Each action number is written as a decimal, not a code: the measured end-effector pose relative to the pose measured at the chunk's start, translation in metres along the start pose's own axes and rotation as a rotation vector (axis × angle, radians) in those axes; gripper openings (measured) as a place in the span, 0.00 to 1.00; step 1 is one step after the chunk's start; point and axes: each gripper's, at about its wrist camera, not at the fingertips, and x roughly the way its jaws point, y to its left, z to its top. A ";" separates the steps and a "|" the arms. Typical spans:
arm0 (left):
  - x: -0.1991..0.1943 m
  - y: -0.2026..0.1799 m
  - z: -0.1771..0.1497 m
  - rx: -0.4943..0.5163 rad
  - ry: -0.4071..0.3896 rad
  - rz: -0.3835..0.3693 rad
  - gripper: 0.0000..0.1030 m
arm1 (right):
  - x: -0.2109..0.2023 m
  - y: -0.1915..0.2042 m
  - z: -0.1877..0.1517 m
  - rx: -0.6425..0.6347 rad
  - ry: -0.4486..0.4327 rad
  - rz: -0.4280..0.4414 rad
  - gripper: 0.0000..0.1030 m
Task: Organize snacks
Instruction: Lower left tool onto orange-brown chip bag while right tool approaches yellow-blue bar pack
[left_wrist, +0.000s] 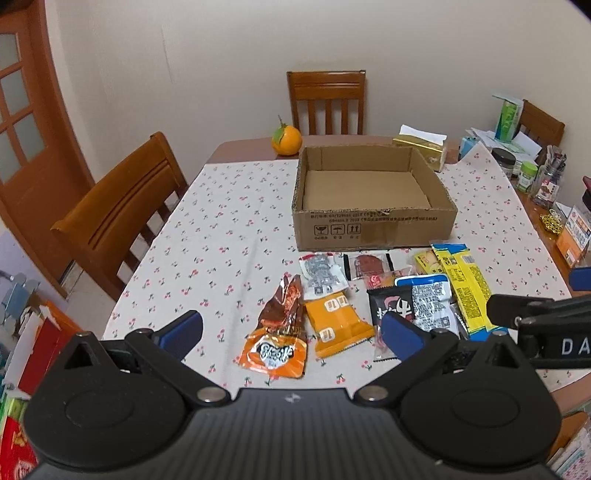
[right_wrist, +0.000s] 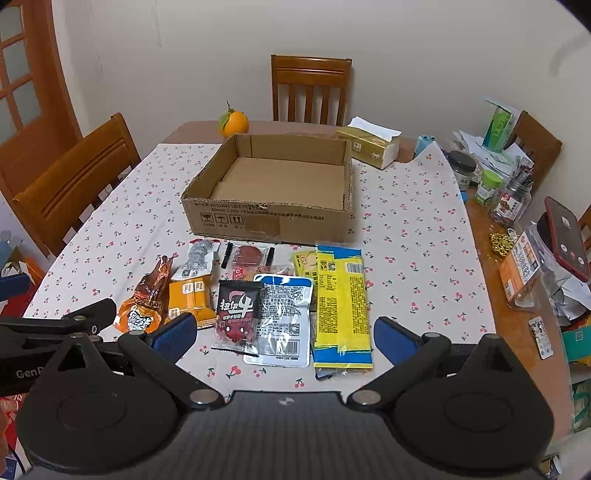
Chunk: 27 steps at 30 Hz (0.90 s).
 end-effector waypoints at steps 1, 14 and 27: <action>0.003 0.003 -0.001 0.004 0.001 -0.018 0.99 | 0.002 0.001 0.001 -0.002 0.001 0.000 1.00; 0.084 0.032 -0.026 0.089 0.125 -0.180 0.99 | 0.031 -0.010 0.003 0.022 -0.054 -0.044 1.00; 0.156 0.042 -0.037 0.207 0.208 -0.231 0.99 | 0.072 -0.029 -0.011 0.134 0.029 -0.140 1.00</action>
